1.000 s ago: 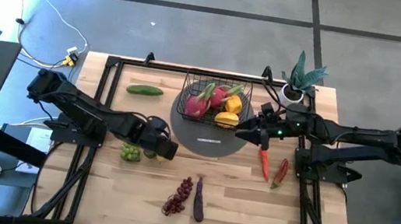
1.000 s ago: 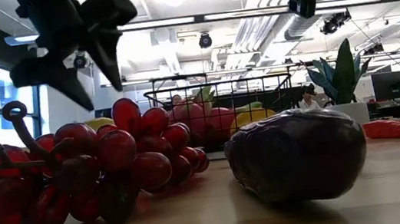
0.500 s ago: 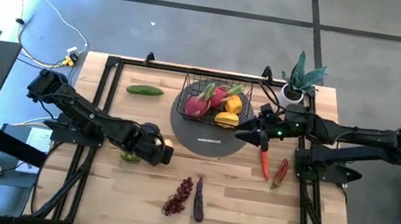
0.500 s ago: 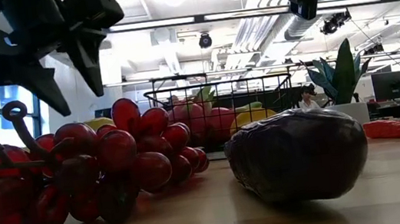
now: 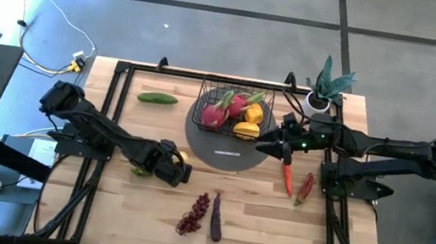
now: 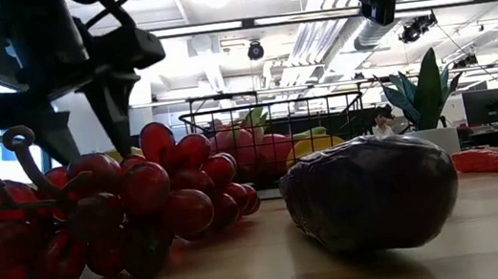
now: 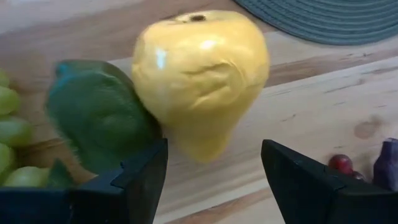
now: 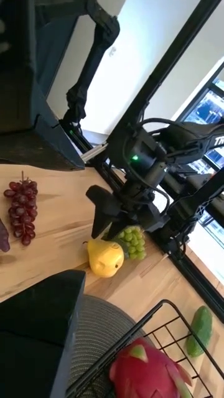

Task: Build produce basket
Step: Put the pear into the wire basket

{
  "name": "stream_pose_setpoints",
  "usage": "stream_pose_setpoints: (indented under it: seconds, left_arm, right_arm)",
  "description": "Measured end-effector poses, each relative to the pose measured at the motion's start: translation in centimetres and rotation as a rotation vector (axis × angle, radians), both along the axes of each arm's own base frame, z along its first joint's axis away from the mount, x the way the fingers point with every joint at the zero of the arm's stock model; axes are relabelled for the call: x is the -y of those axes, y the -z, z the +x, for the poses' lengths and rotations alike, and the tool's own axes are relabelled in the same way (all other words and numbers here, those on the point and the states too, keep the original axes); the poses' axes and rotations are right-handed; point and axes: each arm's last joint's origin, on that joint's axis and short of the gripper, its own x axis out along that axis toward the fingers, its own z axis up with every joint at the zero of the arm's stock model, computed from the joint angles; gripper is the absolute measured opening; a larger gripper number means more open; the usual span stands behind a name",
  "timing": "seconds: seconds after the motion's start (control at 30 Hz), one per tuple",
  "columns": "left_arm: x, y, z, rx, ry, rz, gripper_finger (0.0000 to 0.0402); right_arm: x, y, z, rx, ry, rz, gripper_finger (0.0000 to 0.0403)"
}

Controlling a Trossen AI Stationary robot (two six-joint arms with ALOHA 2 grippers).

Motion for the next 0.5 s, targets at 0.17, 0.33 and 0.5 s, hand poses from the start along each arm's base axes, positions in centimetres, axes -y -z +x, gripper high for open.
stream_pose_setpoints:
  seconds: [0.17, 0.33, 0.5]
  left_arm:
    - [0.1, 0.9, 0.6, 0.005, -0.022, -0.011, 0.0248]
    - [0.3, 2.3, 1.2, -0.026, -0.031, -0.022, 0.0248]
    - [0.2, 3.4, 1.8, -0.016, -0.061, -0.022, 0.0248]
  right_arm:
    - [0.0, 0.0, 0.0, -0.004, 0.000, 0.000, 0.0255]
    - [0.0, 0.0, 0.0, -0.001, 0.000, 0.002, 0.0255]
    - [0.0, 0.0, 0.0, 0.000, 0.000, 0.003, 0.0255]
